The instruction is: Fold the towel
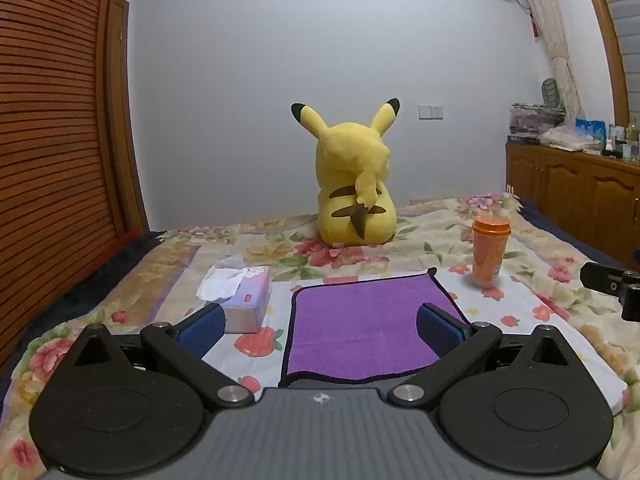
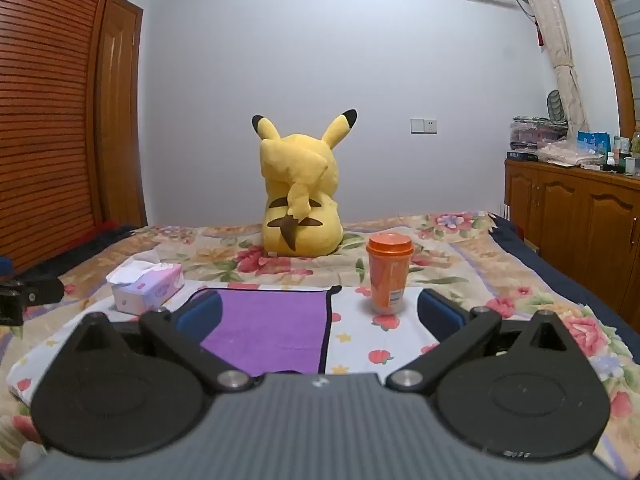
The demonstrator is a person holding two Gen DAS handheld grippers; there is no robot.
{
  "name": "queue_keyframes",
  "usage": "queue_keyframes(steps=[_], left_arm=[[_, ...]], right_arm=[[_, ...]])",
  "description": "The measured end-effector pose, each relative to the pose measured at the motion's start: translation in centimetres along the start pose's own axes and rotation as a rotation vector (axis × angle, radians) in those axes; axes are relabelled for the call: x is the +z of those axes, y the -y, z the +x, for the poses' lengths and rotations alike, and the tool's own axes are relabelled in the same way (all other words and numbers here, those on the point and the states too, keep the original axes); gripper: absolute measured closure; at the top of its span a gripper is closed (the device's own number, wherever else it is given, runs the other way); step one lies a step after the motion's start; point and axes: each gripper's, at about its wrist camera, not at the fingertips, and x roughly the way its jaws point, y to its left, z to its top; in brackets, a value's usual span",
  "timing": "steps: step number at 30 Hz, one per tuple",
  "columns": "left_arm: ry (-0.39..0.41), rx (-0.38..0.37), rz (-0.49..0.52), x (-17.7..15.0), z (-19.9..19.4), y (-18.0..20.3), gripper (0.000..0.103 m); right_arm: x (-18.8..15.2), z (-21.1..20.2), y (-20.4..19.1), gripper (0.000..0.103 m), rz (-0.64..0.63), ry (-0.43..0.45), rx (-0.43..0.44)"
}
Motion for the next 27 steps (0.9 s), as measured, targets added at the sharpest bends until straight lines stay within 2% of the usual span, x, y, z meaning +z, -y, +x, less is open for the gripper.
queue_keyframes(steps=[7, 8, 27], left_arm=[[-0.023, 0.006, 0.006, 0.29, 0.92, 0.0, 0.0], [0.01, 0.0, 0.002, -0.04, -0.01, 0.04, 0.0], [0.011, 0.001, 0.003, -0.05, -0.01, 0.05, 0.0]], right_arm=[[-0.03, 0.0, 0.1, 0.0, -0.005, -0.003, -0.002], [-0.04, 0.01, 0.11, 0.0, -0.005, -0.004, -0.002], [0.01, 0.14, 0.08, 0.0, -0.003, -0.003, -0.001]])
